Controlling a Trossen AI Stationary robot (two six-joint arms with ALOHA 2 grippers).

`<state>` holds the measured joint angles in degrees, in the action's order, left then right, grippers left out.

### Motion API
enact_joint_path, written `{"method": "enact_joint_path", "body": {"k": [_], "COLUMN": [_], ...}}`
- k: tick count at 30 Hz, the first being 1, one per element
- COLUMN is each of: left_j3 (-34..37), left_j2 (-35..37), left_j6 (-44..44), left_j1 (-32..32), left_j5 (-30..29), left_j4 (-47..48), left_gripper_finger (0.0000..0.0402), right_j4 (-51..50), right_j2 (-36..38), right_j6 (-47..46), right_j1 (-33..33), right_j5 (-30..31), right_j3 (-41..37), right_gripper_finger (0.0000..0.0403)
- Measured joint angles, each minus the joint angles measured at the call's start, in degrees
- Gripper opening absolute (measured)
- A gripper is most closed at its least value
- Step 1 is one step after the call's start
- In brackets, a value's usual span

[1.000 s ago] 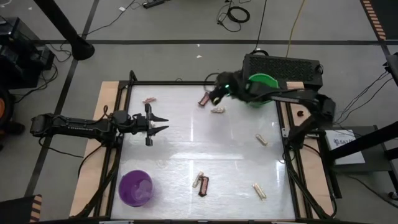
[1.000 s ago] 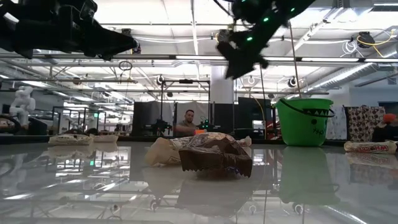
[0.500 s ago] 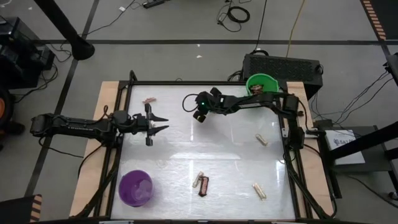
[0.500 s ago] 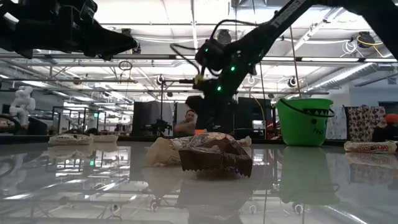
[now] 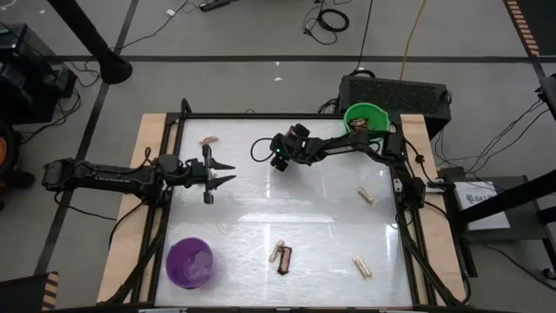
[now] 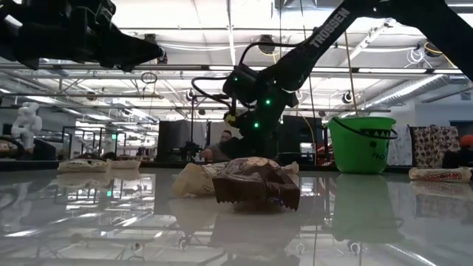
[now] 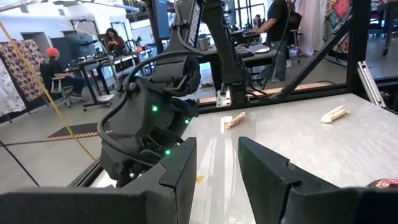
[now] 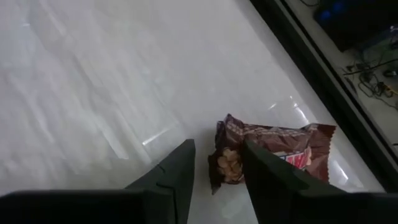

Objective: Sort candy by brand, put in halloween buckets
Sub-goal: Put the brown candy bar into the green bucket

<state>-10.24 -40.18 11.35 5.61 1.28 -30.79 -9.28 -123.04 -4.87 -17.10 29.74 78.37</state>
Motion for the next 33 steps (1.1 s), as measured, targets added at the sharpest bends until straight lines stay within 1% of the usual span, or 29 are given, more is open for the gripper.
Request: {"method": "enact_joint_path", "body": {"k": [3,5,7,9,13,15,22,26,29,33], "left_j3": [0.00,0.00,0.00,0.00,0.00,0.00,0.02,0.02,0.02,0.02], "left_j2": [0.01,0.01,0.00,0.00,0.00,0.02,0.01,0.00,0.01,0.01], "left_j6": [0.01,0.03,0.02,0.06,0.07,0.09,0.02,-0.05,-0.08,-0.42], "left_j1": [0.00,0.00,0.00,0.00,0.00,0.00,0.04,0.04,0.04,0.04], "left_j5": [-0.02,-0.02,0.00,-0.02,-0.02,-0.02,-0.04,-0.04,-0.04,-0.04], "left_j4": [0.01,0.02,0.00,0.02,0.03,0.13,0.34,0.46,0.48,0.51], "left_gripper_finger": [0.0128,0.0128,0.0128,0.0128,0.0128,0.0128,0.0128,0.0128,0.0128,0.0128], "right_j4": [0.00,0.02,0.04,0.05,-2.33,-5.79,-15.23,-23.07,-29.79,-38.23], "right_j2": [0.00,0.00,0.02,0.02,1.87,4.20,15.60,23.19,28.60,34.14], "right_j6": [0.41,1.66,2.91,4.62,5.53,5.80,4.31,3.26,0.40,-4.80], "right_j1": [0.00,0.03,0.21,0.65,1.77,2.06,2.22,2.09,1.34,-0.63], "right_j5": [0.48,0.68,0.78,0.87,1.72,1.79,2.51,8.19,12.34,14.03], "right_j3": [0.00,0.00,0.00,0.00,0.02,0.00,0.07,0.09,0.09,0.09], "right_gripper_finger": [0.0100,0.0070,0.0031,0.0010,0.0009,0.0003,0.0001,0.0001,0.0001,0.0000]}}
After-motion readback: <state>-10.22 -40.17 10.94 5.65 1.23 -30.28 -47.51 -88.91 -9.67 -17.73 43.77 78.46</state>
